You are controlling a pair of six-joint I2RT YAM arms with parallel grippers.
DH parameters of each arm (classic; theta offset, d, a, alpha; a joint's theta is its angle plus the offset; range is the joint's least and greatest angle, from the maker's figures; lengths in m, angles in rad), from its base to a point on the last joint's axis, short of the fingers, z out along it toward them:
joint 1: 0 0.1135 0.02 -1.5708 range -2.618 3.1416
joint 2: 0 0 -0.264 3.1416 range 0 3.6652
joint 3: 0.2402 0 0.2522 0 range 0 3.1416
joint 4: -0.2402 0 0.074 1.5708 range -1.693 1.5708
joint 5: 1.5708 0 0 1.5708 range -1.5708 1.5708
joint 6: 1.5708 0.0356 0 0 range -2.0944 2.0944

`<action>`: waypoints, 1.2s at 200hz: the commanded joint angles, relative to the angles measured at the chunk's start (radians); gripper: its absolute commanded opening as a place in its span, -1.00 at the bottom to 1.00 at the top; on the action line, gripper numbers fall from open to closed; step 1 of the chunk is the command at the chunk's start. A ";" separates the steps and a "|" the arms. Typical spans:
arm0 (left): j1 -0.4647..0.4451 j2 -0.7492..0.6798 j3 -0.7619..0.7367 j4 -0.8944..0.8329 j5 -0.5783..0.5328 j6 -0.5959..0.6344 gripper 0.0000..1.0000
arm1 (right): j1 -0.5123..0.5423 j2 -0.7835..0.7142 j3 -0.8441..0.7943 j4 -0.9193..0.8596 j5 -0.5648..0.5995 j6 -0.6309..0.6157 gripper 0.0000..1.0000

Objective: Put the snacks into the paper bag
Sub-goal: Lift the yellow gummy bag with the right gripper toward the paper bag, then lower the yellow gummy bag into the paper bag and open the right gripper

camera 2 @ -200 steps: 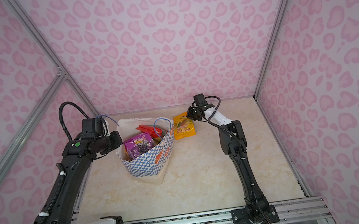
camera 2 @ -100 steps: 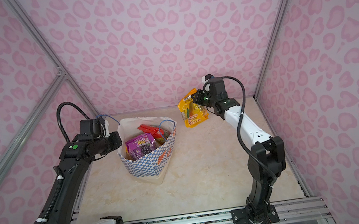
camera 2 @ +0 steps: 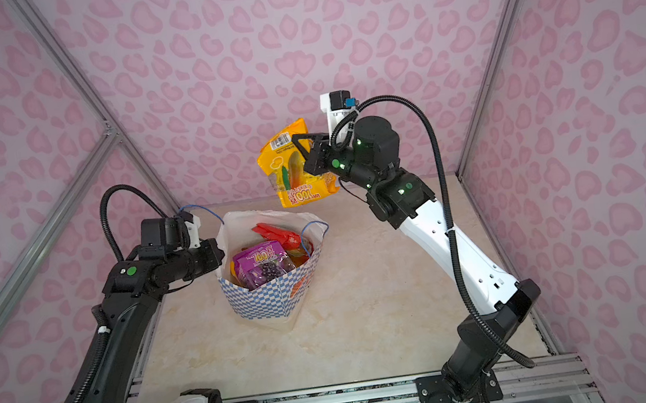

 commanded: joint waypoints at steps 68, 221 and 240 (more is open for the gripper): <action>-0.001 -0.009 0.002 0.074 -0.031 -0.047 -0.90 | 0.187 0.165 0.009 0.057 -0.028 0.022 -1.00; -0.001 -0.008 -0.016 0.085 -0.058 -0.059 -0.90 | 0.183 0.526 0.033 -0.303 0.032 0.014 -1.00; -0.001 -0.006 -0.011 0.077 -0.067 -0.055 -0.90 | 0.194 0.562 0.070 -0.352 0.102 -0.013 -1.00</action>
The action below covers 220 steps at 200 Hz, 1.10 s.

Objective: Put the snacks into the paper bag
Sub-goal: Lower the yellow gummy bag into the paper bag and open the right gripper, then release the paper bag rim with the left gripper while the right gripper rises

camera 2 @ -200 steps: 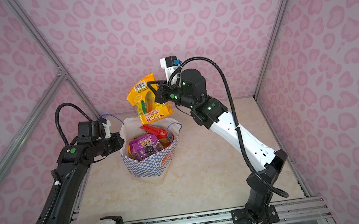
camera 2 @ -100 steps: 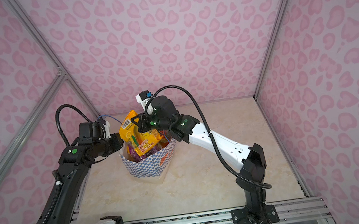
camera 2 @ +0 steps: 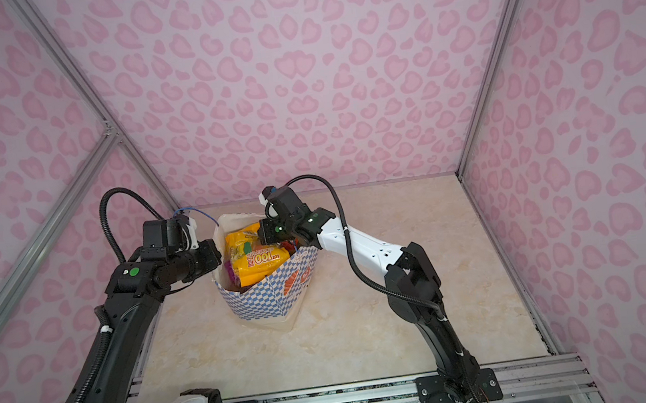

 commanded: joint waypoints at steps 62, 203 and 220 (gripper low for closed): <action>0.001 0.013 0.020 0.047 -0.022 0.000 -0.90 | 0.023 -0.037 0.141 -0.124 0.046 -0.107 0.00; 0.070 -0.001 0.020 0.050 0.010 0.007 -0.19 | 0.092 -0.635 -0.311 -0.116 0.444 -0.050 0.97; 0.101 -0.011 0.020 0.056 0.054 -0.006 0.19 | 0.105 -0.637 -0.336 -0.105 0.415 -0.018 0.97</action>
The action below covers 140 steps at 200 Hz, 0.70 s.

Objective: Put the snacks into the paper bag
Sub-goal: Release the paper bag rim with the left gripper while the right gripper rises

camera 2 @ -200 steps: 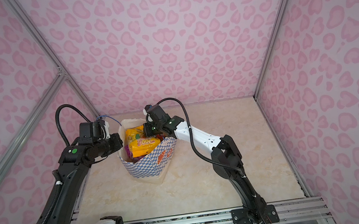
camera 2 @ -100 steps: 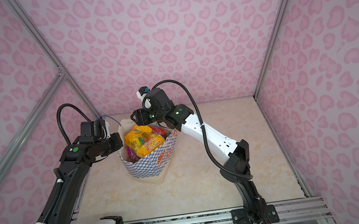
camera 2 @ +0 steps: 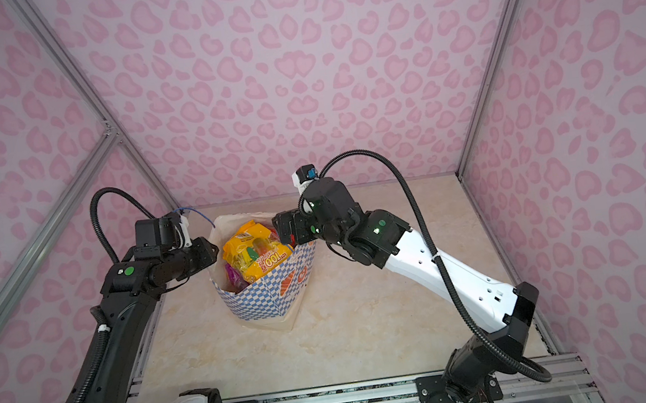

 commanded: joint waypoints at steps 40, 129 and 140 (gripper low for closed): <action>0.098 -0.061 0.036 0.033 0.159 -0.020 0.95 | 0.050 0.031 -0.016 0.084 -0.028 0.119 0.97; 0.254 0.015 0.160 0.128 0.371 -0.103 0.95 | 0.044 0.114 0.008 0.117 0.026 0.313 0.97; 0.256 0.032 0.178 0.145 0.395 -0.113 0.95 | 0.029 0.119 0.004 0.129 0.016 0.328 0.97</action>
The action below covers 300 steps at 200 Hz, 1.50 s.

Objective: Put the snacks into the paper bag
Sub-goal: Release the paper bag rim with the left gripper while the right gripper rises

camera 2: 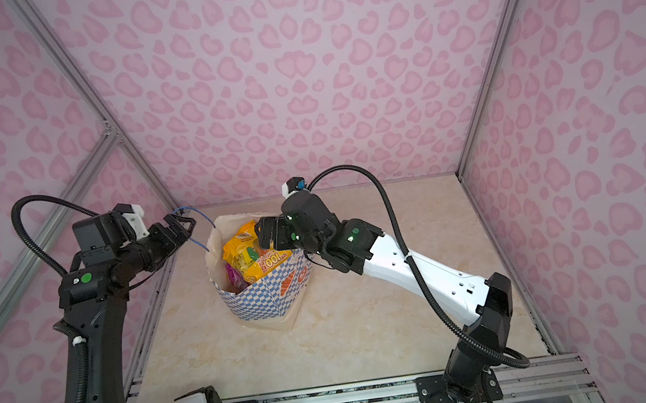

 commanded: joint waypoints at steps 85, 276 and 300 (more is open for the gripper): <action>0.005 0.052 0.016 0.277 0.410 -0.169 0.95 | -0.097 0.149 0.143 0.126 -0.173 0.106 0.97; -0.001 0.031 -0.045 0.339 0.438 -0.231 0.95 | -0.069 0.253 0.231 0.207 -0.239 0.249 0.97; -0.016 0.039 -0.020 0.369 0.484 -0.259 0.95 | -0.082 0.250 0.303 0.182 -0.274 0.194 0.97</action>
